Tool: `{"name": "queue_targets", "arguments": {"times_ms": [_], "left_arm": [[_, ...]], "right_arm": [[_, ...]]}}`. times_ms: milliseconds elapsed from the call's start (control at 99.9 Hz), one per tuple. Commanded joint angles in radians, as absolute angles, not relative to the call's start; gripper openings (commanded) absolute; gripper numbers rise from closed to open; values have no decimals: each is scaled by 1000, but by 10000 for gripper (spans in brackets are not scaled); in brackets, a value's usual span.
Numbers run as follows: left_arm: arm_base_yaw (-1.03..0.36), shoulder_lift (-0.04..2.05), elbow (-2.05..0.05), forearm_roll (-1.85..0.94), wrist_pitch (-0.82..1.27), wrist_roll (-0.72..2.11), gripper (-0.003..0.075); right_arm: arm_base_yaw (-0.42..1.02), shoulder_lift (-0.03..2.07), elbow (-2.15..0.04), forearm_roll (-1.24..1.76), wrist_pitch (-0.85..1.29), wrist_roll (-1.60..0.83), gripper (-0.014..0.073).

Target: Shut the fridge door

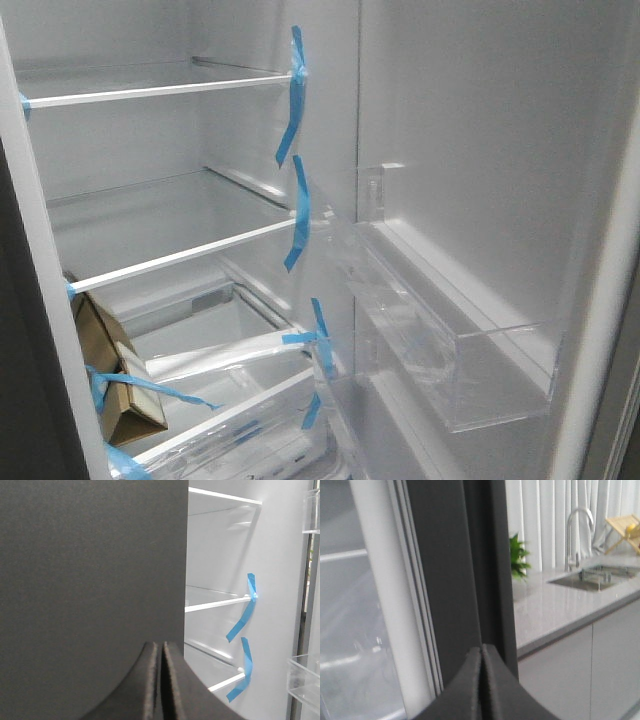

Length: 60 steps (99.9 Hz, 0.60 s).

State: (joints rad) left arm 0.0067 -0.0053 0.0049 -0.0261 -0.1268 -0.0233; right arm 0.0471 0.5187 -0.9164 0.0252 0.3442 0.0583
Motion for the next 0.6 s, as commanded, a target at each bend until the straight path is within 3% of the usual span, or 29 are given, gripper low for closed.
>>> {"name": "queue_targets", "arguments": {"times_ms": [0, 590], "left_arm": [[4, -15, 40, -30, -200, -25, -20], [4, -15, 40, -30, -200, -25, -20]], "right_arm": [[40, 545, -1019, 34, 315, 62, -73], [40, 545, -1045, -26, 368, 180, -73]]}}
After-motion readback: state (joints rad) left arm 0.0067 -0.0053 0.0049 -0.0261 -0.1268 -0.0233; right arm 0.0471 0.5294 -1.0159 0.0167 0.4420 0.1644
